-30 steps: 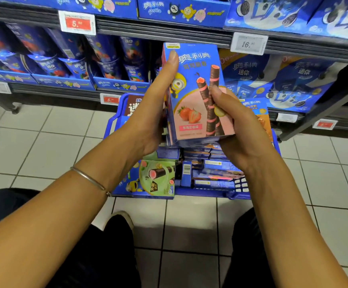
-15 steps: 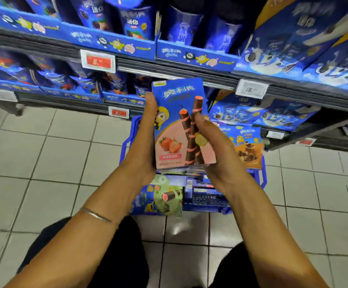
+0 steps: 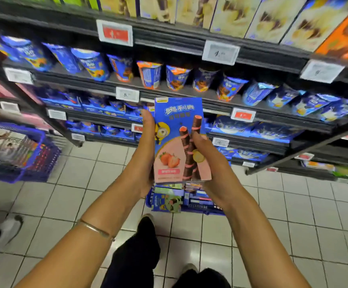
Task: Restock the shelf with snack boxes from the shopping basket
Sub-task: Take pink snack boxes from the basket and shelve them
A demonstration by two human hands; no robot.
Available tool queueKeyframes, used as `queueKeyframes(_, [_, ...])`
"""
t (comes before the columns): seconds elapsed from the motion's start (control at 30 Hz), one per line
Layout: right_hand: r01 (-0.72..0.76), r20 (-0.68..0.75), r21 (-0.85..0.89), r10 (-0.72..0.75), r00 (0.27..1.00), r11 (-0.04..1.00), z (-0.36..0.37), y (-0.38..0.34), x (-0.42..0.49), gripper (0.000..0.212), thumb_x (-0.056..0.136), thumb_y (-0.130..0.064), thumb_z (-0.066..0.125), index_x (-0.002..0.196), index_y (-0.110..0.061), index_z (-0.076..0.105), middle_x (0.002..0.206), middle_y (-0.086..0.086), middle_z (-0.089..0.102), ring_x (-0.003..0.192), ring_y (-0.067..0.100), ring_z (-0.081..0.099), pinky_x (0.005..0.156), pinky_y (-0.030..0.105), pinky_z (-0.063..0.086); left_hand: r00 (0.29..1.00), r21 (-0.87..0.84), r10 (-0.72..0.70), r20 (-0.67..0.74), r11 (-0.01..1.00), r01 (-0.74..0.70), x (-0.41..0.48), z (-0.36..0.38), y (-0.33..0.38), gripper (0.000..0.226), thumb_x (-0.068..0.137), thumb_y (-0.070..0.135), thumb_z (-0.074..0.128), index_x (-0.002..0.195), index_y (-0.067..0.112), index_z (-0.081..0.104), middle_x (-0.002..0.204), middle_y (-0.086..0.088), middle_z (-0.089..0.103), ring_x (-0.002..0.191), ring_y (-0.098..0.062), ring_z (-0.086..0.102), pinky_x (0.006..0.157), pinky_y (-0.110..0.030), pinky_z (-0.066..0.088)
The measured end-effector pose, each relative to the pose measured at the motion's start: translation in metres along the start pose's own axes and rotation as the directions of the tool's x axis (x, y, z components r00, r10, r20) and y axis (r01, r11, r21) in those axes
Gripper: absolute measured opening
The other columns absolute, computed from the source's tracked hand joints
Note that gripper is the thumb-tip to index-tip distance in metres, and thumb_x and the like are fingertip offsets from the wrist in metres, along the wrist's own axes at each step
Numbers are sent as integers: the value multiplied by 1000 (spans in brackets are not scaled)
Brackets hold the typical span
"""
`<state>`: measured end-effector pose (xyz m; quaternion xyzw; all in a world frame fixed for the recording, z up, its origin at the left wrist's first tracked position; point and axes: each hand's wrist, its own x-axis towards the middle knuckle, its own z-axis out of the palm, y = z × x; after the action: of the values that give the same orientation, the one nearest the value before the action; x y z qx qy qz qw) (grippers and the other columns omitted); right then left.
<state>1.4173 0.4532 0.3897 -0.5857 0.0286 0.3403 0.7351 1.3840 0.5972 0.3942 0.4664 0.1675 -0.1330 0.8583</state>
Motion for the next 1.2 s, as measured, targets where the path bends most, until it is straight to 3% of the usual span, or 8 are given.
queueKeyframes(0.07, [-3, -48, -89, -2, 999, 996, 21, -40, -28, 33, 100, -43, 56, 104, -10, 63, 99, 9, 72, 106, 25, 64, 80, 21, 57, 1000, 5, -6, -24, 1000, 6, -31, 24, 32, 81, 93, 84, 19, 112, 36, 82, 123, -7, 78, 110, -29, 76, 77, -42, 65])
queueKeyframes(0.23, [88, -15, -133, -91, 996, 987, 65, -115, -88, 45, 73, -60, 61, 108, -32, 64, 128, 9, 69, 122, 30, 64, 110, 56, 44, 996, 45, 79, -37, 996, -78, -92, 67, 105, 79, 83, 87, 28, 117, 38, 80, 127, -7, 76, 112, -31, 75, 83, -47, 64])
queueKeyframes(0.4, [240, 37, -256, -238, 971, 937, 111, -184, -104, 25, 98, -49, 56, 94, -25, 64, 80, -15, 73, 80, -2, 70, 74, 25, 54, 982, 44, 176, -67, 984, -173, -120, 83, 176, 80, 92, 85, 24, 112, 35, 82, 123, -7, 78, 104, -31, 78, 72, -44, 65])
queueKeyframes(0.53, [331, 38, -234, -332, 943, 914, 141, -214, -105, 36, 87, -56, 62, 116, -36, 68, 99, -31, 71, 92, -13, 66, 78, 10, 52, 980, 38, 196, -28, 980, -194, -125, 77, 228, 77, 95, 82, 26, 103, 34, 85, 114, -8, 80, 93, -30, 80, 65, -41, 65])
queueKeyframes(0.63, [399, 98, -256, -387, 917, 880, 173, -236, -98, 15, 98, -50, 58, 105, -60, 67, 84, -53, 59, 82, -34, 53, 65, -4, 40, 974, 71, 223, -30, 973, -220, -127, 58, 267, 74, 89, 84, 36, 111, 32, 83, 118, -12, 79, 95, -33, 80, 69, -44, 65])
queueKeyframes(0.77, [541, 106, -360, -543, 833, 760, 218, -261, -73, 31, 92, -50, 60, 111, -26, 65, 95, -25, 72, 91, -12, 65, 67, 1, 42, 960, 92, 278, -18, 957, -275, -133, 26, 321, 73, 86, 83, 41, 107, 29, 84, 116, -12, 79, 93, -32, 80, 65, -41, 64])
queueKeyframes(0.93, [625, 71, -456, -674, 735, 634, 266, -280, -42, 36, 91, -56, 67, 94, -20, 61, 74, -11, 62, 67, 2, 56, 56, 9, 37, 935, 111, 354, 1, 929, -352, -135, -13, 374, 73, 86, 84, 45, 126, 32, 76, 129, -11, 75, 113, -36, 75, 86, -53, 64])
queueKeyframes(1.2, [611, 140, -363, -607, 783, 704, 324, -319, -4, 30, 91, -37, 73, 93, -10, 59, 74, -2, 68, 73, 14, 61, 72, 31, 43, 904, 29, 424, -60, 906, -423, -130, -60, 426, 67, 93, 71, 48, 127, 22, 76, 129, -13, 75, 113, -36, 74, 87, -51, 64])
